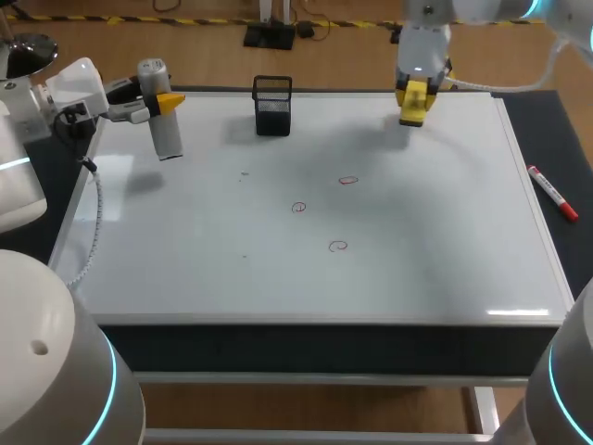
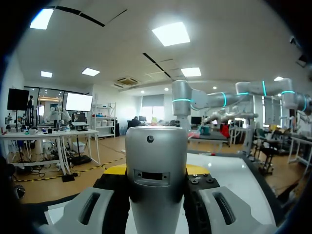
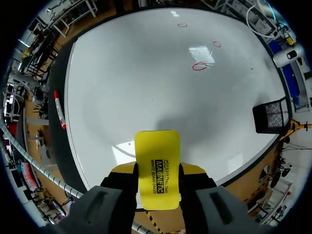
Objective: Pick up the inspection probe, press it on each red-marked spot on the whiteboard one by one, put down the probe, pick up the eraser, and wipe off all the red marks.
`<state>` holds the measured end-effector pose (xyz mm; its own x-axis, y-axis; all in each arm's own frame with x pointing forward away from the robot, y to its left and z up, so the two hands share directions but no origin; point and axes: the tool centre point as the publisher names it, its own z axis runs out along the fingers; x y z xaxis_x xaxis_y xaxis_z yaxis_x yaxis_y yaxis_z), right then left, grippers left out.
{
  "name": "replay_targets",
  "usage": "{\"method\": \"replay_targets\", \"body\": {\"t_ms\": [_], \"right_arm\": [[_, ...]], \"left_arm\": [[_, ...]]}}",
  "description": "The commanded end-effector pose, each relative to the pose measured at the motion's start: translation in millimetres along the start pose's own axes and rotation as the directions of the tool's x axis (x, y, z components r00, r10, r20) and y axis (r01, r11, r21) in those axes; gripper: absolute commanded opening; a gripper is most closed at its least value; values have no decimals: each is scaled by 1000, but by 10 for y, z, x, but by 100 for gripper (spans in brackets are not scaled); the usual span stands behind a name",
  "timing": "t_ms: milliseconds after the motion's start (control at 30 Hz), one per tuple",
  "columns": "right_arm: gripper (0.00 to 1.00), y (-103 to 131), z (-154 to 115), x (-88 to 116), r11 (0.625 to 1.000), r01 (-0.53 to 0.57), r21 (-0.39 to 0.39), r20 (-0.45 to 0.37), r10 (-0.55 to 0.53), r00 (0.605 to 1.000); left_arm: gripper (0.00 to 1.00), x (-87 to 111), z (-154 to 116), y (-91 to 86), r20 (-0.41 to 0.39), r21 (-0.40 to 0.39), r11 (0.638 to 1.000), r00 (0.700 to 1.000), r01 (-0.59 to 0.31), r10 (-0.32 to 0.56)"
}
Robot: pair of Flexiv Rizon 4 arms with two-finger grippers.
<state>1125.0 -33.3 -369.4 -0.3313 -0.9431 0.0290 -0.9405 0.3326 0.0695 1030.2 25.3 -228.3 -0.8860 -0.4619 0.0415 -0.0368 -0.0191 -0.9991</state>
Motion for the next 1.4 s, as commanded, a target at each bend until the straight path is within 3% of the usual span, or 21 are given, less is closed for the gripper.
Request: {"method": "replay_targets", "body": {"t_ms": [33, 233, 733, 1400], "right_arm": [[0, 89, -31, 285, 1000, -19, 11, 4, 19, 1000], [0, 145, -13, 575, 997, -76, 4, 0, 76, 997], [0, 375, 29, 1015, 985, -172, -16, 36, 172, 984], [0, 374, 2, 1047, 984, -178, -23, 35, 178, 983]], "left_arm": [[0, -1, 5, 3, 1, 4, 1000, 1000, -2, 2], [0, -1, 5, 3, 1, 4, 1000, 1000, -2, 2], [0, -1, 5, 3, 1, 4, 1000, 1000, -2, 2], [0, -1, 5, 3, 1, 4, 1000, 1000, -2, 2]]}}
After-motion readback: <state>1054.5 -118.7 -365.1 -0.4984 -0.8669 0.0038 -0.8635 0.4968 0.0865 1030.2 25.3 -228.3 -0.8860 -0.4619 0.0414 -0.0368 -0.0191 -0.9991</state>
